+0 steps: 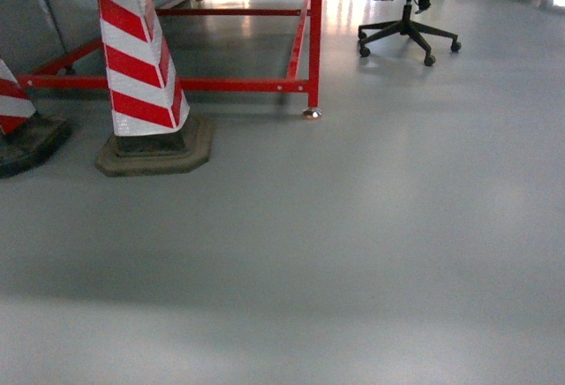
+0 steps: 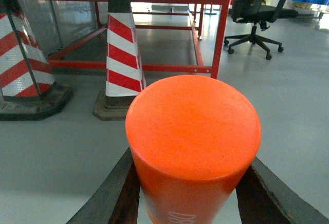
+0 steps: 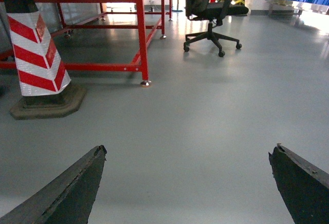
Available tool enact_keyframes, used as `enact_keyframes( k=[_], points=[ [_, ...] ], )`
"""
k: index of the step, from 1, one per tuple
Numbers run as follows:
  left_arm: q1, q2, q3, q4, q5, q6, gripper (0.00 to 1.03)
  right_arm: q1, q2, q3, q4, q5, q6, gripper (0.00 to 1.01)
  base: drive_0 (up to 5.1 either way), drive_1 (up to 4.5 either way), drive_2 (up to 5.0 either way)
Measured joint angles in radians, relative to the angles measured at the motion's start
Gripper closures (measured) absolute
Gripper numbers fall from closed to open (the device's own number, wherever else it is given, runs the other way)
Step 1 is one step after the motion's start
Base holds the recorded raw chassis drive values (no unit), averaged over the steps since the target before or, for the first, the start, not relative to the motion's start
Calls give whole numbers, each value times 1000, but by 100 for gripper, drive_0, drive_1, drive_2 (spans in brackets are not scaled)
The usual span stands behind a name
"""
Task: Pick capacitor and pack into box
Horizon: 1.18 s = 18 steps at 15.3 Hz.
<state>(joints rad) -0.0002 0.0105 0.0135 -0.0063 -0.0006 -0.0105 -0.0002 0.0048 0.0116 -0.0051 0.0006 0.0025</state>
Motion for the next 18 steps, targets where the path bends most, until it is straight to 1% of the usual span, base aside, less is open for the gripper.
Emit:
enact_keyframes(
  k=[18],
  points=[
    [0, 0, 0, -1, 0, 0, 62, 0, 0, 0, 0, -1, 0, 3, -503, 243, 243]
  ],
)
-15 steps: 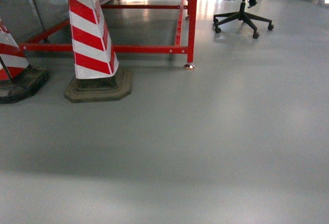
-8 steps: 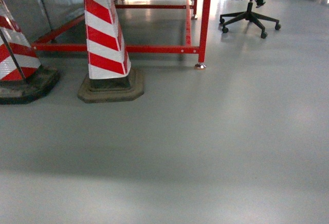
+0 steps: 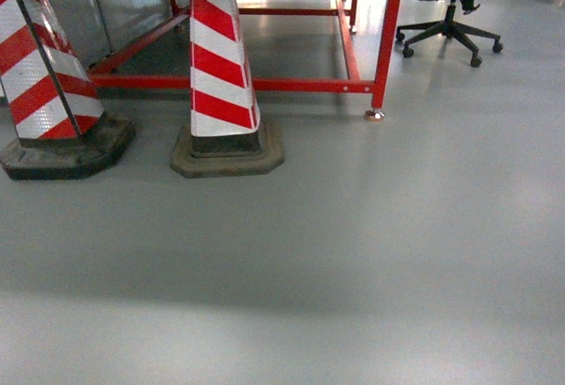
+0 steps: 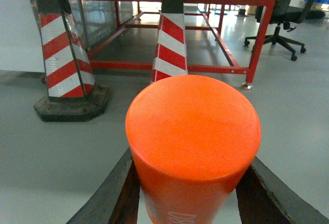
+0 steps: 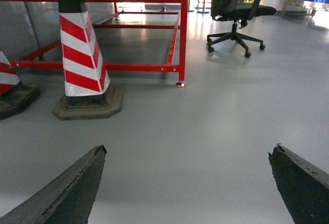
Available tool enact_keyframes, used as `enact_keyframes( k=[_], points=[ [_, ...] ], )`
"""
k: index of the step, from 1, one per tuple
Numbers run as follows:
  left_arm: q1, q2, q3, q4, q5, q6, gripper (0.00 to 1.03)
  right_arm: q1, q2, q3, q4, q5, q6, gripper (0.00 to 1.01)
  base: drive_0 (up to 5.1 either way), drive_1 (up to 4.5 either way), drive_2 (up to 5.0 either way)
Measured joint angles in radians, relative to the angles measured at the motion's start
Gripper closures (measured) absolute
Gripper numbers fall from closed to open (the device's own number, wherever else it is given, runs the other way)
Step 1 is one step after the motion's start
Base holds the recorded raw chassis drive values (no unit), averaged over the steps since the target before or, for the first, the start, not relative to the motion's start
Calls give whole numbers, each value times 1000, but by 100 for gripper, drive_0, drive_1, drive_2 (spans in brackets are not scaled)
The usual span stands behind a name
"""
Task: Pick capacitor and pack into box
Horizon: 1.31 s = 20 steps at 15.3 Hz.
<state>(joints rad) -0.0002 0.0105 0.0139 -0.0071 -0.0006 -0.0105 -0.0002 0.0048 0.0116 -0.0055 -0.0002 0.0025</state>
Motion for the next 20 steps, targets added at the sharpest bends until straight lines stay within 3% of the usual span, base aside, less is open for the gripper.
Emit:
enact_keyframes(
  k=[4, 9, 20],
  points=[
    [0, 0, 0, 0, 0, 0, 62, 0, 0, 0, 1, 0, 0, 3, -499, 246, 246],
    [0, 0, 0, 1, -2, 0, 62, 0, 0, 0, 0, -3, 0, 3, 0, 0, 0],
    [0, 0, 0, 1, 0, 0, 62, 0, 0, 0, 0, 0, 0, 3, 0, 395, -395]
  ],
)
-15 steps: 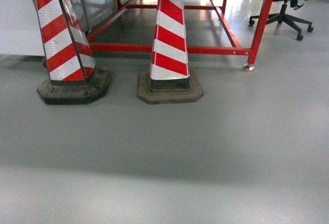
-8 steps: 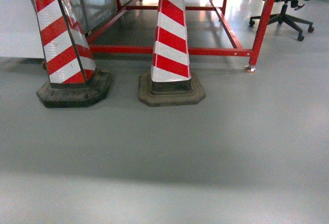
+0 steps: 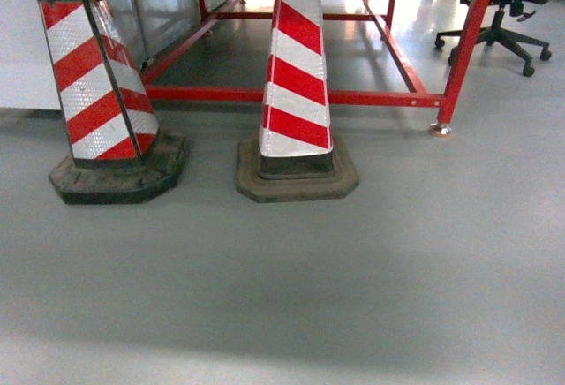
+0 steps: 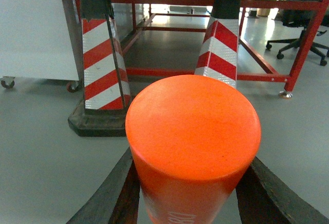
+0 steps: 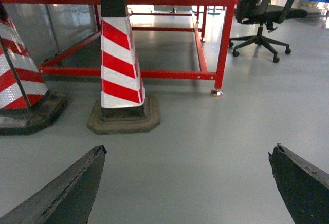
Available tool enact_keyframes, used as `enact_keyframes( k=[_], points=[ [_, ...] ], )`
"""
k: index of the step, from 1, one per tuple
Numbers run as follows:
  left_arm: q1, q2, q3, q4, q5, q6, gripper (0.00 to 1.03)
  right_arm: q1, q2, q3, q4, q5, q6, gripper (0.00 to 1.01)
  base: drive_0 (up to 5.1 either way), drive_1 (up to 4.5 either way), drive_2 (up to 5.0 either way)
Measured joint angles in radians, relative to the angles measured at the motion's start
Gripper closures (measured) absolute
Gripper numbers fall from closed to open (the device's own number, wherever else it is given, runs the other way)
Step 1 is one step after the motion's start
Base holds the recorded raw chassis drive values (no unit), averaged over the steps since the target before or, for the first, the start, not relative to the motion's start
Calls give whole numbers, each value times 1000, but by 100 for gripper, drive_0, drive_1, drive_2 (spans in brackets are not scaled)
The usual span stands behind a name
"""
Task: Pick capacitor and pack into box
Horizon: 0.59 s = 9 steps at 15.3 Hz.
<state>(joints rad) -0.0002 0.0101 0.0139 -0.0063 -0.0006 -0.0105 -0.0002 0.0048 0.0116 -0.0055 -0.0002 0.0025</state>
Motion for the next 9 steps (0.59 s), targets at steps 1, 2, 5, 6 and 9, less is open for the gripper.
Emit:
enact_keyframes(
  k=[1, 2, 5, 6, 9],
  points=[
    [0, 0, 0, 1, 0, 0, 62, 0, 0, 0, 3, -1, 0, 3, -9, 387, -404],
    [0, 0, 0, -1, 0, 0, 62, 0, 0, 0, -1, 0, 0, 3, 6, 401, -390],
    [0, 0, 0, 0, 1, 0, 62, 0, 0, 0, 1, -1, 0, 3, -1, 395, -396],
    [0, 0, 0, -1, 1, 0, 62, 0, 0, 0, 3, 0, 0, 3, 2, 398, -393],
    [0, 0, 0, -2, 0, 0, 62, 0, 0, 0, 0, 0, 0, 3, -1, 395, -396]
  ],
)
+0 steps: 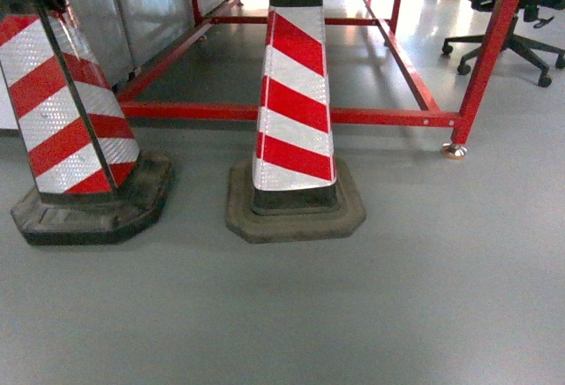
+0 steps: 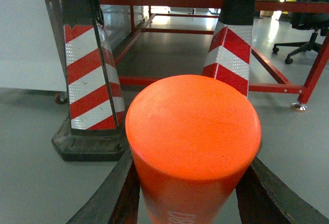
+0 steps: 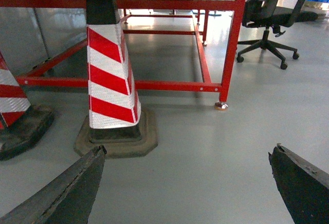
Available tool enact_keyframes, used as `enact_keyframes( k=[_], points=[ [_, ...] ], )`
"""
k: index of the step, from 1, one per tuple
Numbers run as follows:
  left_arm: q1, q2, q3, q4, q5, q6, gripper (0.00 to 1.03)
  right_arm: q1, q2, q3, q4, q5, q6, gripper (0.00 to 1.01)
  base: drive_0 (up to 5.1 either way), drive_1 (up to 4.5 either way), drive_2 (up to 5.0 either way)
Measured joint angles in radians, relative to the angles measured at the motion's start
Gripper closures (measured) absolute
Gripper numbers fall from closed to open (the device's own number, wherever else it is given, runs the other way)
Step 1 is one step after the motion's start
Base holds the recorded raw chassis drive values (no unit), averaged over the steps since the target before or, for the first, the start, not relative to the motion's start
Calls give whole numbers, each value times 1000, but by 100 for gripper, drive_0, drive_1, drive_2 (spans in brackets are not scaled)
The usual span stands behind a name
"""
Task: Pick capacitor and pack into box
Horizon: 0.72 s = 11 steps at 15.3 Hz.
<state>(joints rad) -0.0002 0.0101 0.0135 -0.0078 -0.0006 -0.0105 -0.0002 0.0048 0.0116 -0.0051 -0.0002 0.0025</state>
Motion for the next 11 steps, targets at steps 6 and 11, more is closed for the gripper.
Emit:
enact_keyframes(
  k=[6, 11],
  points=[
    [0, 0, 0, 3, 0, 0, 62, 0, 0, 0, 0, 0, 0, 3, -3, 393, -398],
    [0, 0, 0, 5, 0, 0, 62, 0, 0, 0, -1, 0, 0, 3, -8, 390, -406]
  ],
)
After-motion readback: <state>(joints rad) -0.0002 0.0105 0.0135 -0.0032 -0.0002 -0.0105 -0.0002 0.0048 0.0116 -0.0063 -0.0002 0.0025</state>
